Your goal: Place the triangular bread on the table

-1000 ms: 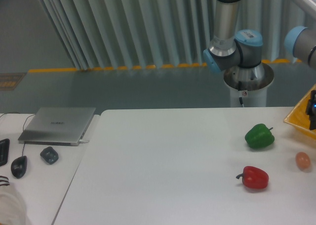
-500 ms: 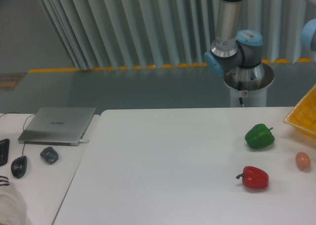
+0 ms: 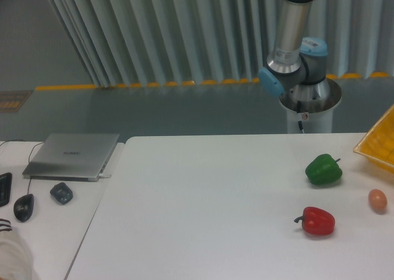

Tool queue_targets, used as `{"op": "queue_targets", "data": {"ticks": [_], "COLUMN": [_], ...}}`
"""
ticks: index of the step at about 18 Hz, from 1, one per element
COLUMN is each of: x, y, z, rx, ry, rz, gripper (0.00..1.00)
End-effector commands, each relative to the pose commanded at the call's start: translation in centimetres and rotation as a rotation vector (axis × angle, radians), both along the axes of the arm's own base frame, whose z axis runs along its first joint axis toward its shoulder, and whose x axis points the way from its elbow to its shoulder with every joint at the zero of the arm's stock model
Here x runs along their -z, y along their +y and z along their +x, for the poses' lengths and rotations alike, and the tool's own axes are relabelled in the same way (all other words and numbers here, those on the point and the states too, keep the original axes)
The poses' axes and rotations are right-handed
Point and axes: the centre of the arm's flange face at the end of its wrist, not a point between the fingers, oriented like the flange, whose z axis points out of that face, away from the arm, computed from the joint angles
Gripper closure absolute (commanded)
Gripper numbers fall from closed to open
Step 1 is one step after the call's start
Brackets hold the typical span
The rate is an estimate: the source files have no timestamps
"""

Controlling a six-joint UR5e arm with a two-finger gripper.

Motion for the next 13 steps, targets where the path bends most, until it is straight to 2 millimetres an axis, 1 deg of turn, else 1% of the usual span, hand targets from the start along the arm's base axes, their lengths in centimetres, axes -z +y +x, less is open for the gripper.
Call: {"op": "queue_targets", "data": {"ticks": [4, 5, 6, 8, 11, 13], "x": [3.4, 3.5, 4.2, 5.3, 5.8, 6.6], "y": [-2.4, -2.6, -2.8, -3.9, -3.9, -3.9], "z": [-1.6, -1.7, -2.0, -2.5, -2.7, -2.9], "rx": [-0.057, -0.065, -0.083, -0.126, -0.129, -0.127], "ry": [-0.001, -0.001, -0.021, -0.053, -0.049, -0.039], "rz": [0.003, 0.012, 0.046, 0.106, 0.111, 0.114], "gripper": [0.0, 0.0, 0.0, 0.0, 0.0, 0.0]}}
